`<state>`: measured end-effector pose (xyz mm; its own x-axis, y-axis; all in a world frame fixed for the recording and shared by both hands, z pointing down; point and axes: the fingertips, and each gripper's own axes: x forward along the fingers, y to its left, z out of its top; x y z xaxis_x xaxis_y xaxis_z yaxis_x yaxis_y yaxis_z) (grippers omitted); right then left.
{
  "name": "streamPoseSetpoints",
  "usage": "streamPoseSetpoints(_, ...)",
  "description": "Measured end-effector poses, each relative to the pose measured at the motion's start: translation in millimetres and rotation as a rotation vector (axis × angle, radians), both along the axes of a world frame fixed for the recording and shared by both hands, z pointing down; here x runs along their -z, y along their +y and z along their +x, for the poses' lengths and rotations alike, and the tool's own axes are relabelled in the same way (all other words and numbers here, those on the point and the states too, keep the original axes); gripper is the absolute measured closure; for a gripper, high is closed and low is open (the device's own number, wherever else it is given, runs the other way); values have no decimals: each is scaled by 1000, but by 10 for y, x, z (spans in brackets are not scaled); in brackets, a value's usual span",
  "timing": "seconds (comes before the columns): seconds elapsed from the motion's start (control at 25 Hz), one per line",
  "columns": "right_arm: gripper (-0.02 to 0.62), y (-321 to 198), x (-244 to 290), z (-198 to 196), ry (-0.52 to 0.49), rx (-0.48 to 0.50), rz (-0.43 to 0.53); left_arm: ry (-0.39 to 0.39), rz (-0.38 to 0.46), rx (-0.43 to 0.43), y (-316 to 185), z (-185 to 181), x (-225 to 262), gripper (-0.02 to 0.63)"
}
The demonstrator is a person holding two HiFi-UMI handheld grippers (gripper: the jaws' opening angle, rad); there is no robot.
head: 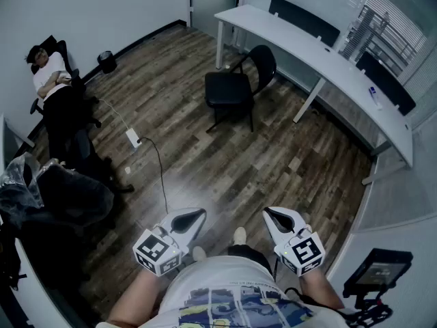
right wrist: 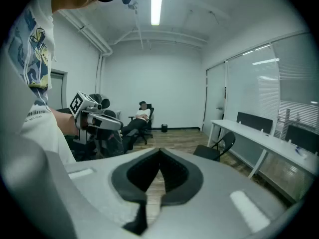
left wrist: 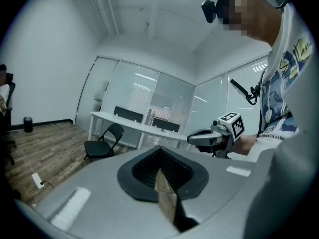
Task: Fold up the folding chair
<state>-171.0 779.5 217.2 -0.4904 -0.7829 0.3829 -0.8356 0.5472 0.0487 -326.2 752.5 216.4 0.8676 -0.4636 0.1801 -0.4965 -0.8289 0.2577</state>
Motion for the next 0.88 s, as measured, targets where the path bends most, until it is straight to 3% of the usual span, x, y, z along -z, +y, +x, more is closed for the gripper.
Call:
streamPoseSetpoints(0.28, 592, 137, -72, 45, -3, 7, -13, -6, -38, 7, 144, 32, -95, 600)
streamPoseSetpoints(0.52, 592, -283, -161, 791, 1, 45, -37, -47, -40, 28, -258, 790, -59, 600)
streamPoseSetpoints(0.88, 578, -504, -273, 1418, -7, 76, -33, -62, -53, 82, -539, 1423, -143, 600)
